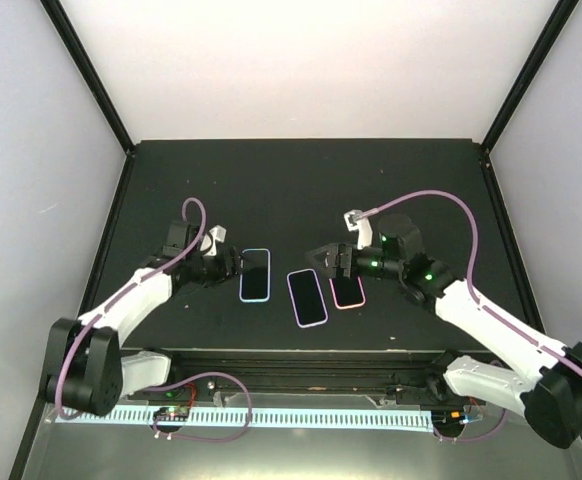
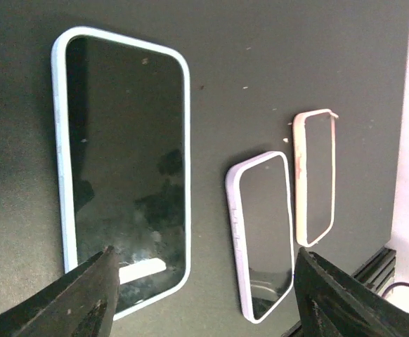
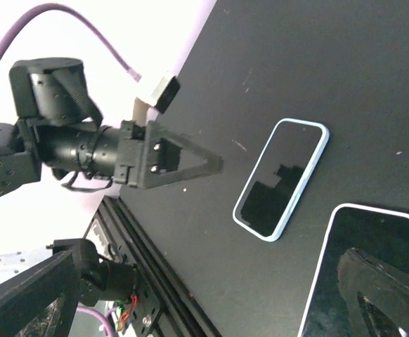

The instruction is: Put the phone into the phone case

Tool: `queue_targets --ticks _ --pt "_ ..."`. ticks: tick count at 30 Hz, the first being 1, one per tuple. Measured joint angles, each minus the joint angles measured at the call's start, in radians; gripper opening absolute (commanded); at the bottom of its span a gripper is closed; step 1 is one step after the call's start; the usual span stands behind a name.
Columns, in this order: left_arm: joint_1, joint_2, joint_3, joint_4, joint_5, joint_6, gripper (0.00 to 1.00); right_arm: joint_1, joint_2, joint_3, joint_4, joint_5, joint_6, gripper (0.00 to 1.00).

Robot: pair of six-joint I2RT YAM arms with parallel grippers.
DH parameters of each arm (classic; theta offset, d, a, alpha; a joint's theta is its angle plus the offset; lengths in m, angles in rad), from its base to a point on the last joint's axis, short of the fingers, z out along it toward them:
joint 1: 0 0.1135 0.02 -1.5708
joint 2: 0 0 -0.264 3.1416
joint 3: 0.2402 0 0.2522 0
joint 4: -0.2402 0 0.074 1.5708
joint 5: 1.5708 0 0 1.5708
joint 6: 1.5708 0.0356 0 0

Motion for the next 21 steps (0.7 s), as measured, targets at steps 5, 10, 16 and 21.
queue_targets --ticks 5,10,16,21 --pt "0.0 -0.141 0.011 -0.072 -0.003 0.019 0.86 0.0 -0.109 -0.001 -0.062 0.107 -0.013 1.0" --pt "0.0 -0.281 0.067 -0.155 -0.003 0.051 0.99 0.0 -0.22 -0.011 -0.106 0.222 -0.004 1.0" --pt "0.0 -0.465 0.172 -0.213 -0.003 0.089 0.99 0.0 -0.328 0.021 -0.24 0.353 0.003 1.0" --pt "0.0 -0.574 0.244 -0.218 -0.002 0.097 0.99 0.0 -0.386 0.104 -0.335 0.402 0.006 1.0"
